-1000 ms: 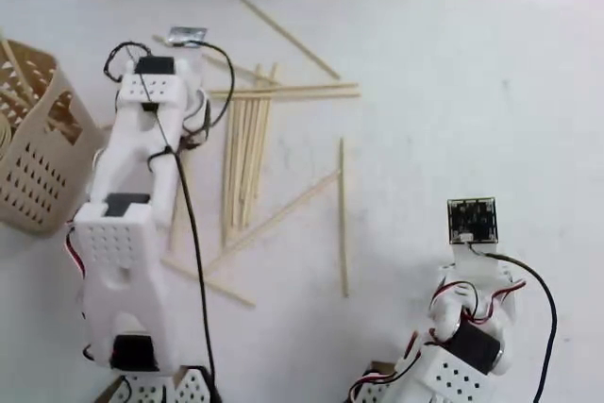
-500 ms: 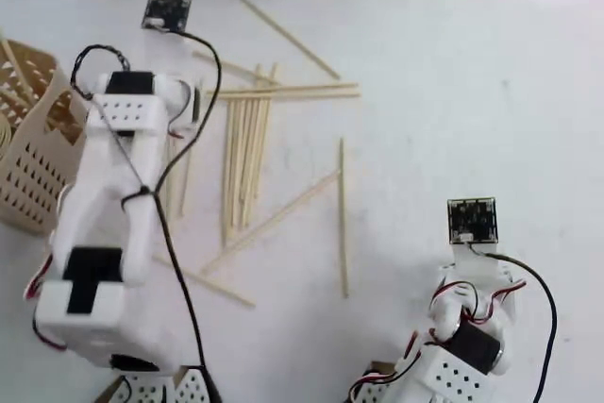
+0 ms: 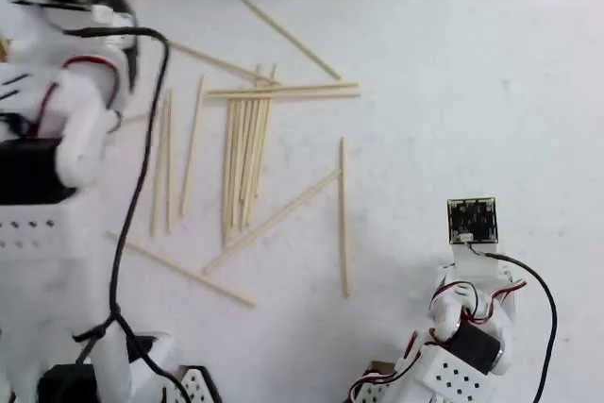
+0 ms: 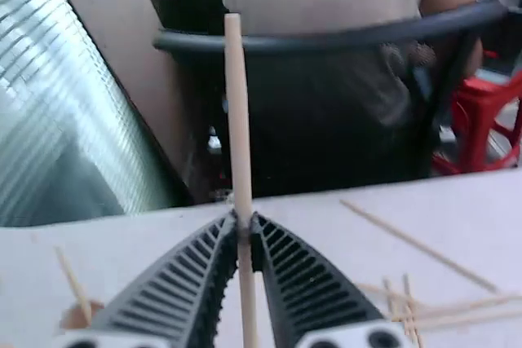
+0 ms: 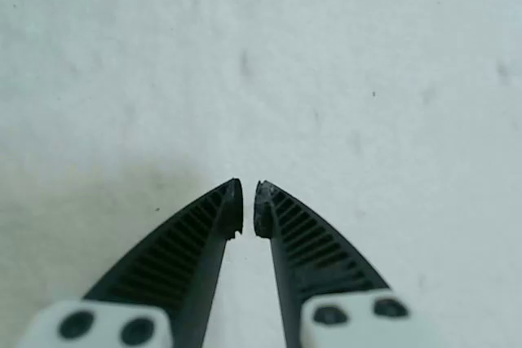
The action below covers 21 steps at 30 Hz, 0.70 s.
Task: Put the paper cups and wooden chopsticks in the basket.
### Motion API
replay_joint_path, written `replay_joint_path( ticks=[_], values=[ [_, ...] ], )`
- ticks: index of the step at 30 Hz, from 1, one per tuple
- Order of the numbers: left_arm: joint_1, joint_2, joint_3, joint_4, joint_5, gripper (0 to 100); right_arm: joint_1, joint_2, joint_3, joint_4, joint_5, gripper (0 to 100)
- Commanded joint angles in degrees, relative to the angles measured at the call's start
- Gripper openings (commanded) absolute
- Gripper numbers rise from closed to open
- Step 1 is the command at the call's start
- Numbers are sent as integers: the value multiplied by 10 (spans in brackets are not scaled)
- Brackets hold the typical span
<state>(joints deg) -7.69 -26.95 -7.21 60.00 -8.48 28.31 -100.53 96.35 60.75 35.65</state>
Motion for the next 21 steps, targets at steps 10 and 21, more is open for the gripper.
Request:
replay_joint_path(
  ticks=[10,21],
  values=[
    [-172,84,-177,-75,-10,23,7,0,6,-1,-1,45],
    [-233,84,-7,-189,-11,23,7,0,6,-1,-1,45]
  ],
)
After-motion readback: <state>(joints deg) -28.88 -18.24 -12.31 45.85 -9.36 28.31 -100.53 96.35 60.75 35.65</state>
